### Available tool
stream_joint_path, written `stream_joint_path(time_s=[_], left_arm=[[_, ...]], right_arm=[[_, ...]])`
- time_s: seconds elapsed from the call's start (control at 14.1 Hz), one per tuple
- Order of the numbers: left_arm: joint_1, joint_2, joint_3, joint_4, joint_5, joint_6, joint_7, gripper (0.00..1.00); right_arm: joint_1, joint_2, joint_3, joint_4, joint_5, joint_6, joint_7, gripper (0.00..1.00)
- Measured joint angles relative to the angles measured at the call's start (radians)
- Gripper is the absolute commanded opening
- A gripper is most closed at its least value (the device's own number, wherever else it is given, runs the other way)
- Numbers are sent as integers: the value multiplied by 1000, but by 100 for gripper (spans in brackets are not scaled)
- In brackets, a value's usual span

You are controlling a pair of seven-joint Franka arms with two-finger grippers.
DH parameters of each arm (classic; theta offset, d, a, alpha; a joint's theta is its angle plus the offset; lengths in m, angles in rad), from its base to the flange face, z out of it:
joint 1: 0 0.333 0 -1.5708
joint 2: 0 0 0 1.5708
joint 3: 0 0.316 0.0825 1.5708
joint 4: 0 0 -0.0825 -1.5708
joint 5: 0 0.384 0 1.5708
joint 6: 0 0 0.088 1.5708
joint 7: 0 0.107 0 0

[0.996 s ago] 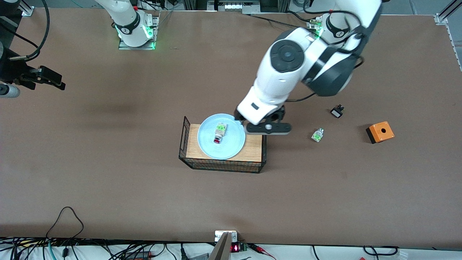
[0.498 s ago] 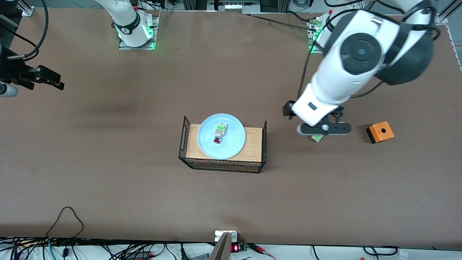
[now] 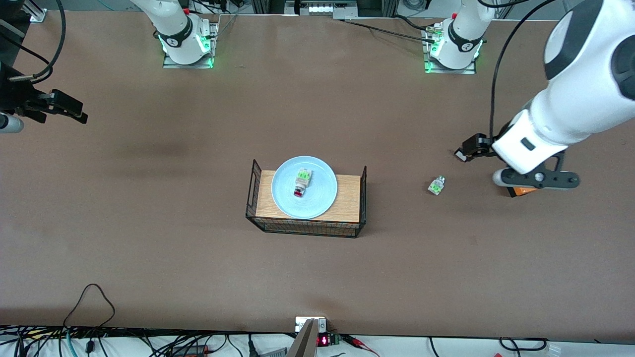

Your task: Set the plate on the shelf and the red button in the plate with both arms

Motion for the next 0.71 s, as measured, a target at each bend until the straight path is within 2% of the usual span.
stream_joint_path(time_s=[0.14,0.28,0.43,0.57,0.71], left_arm=[[0,-64,51,-72,0,51,36,100],[0,-167,114,-224,-7,174,126,100],[-1,-271,164,-376,-34,245,178,100],[-7,-330,190,-448,-49,263,191,100],[-22,-353,199,-475,-53,262,194,100]], right_arm=[[0,0,0,1,0,0,0,100],[0,0,0,1,0,0,0,100],[0,0,0,1,0,0,0,100],[0,0,0,1,0,0,0,100],[0,0,0,1,0,0,0,100]])
